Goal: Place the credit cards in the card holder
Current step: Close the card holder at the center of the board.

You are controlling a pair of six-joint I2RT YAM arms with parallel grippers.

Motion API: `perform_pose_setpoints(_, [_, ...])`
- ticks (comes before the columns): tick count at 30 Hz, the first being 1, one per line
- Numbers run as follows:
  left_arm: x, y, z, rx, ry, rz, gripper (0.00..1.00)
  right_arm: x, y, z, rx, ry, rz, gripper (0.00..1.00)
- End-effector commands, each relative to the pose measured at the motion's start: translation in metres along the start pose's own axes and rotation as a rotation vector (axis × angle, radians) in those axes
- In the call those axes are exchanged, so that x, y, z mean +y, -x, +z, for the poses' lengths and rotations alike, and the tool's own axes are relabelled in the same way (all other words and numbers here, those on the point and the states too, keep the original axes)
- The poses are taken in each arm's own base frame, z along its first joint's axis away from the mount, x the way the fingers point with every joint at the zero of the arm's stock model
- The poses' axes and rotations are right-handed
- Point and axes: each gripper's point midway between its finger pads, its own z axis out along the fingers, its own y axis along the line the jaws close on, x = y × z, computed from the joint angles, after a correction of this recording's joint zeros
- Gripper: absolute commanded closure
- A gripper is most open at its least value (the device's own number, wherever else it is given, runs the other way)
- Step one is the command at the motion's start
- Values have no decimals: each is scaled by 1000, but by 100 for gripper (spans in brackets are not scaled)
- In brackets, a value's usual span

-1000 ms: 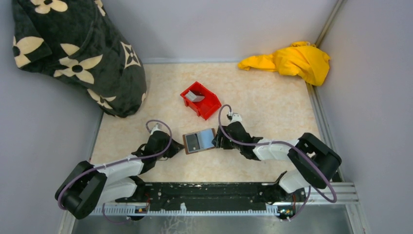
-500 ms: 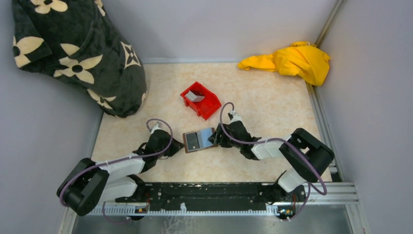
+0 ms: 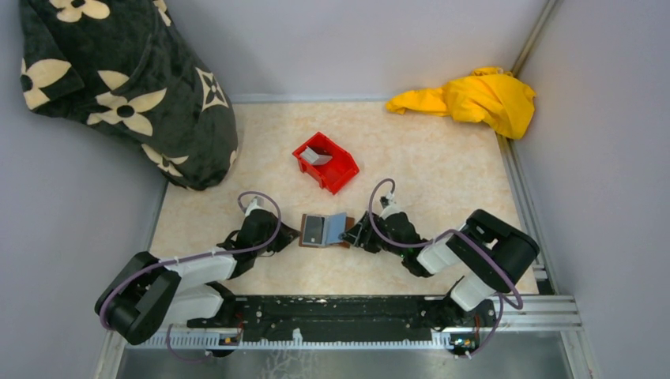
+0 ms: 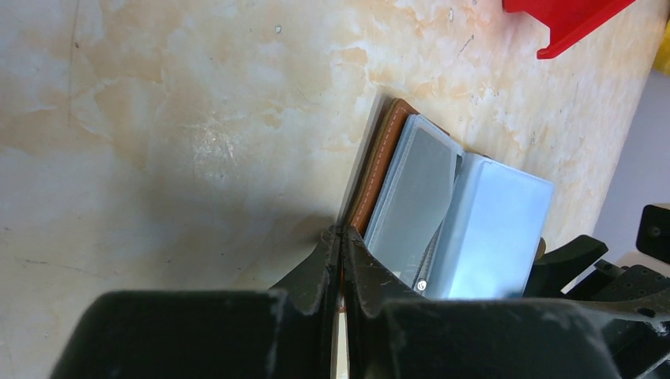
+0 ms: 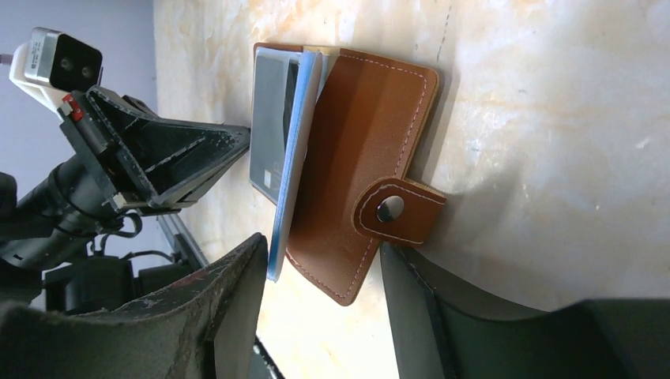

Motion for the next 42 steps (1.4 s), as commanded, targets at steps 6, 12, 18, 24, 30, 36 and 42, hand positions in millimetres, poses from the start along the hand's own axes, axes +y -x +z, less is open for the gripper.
perform_pose_setpoints(6, [41,-23,-4,81,130,43,91,10,-9,-17,11,48,42,45])
perform_pose_setpoints(12, [40,-26,-3,98,120,38,91,17,2,-20,-41,67,51,45])
perform_pose_setpoints(18, [39,-29,-3,109,111,32,91,20,7,-7,-48,62,39,51])
perform_pose_setpoints(24, [36,-30,-5,111,93,32,91,15,10,4,-51,15,0,75])
perform_pose_setpoints(30, [27,-27,-7,102,57,32,91,8,16,6,-48,-82,-83,97])
perform_pose_setpoints(36, [24,-13,-13,35,63,25,72,4,20,1,-51,-139,-92,100])
perform_pose_setpoints(42, [25,-11,-15,17,41,26,55,3,16,1,-18,-152,-83,100])
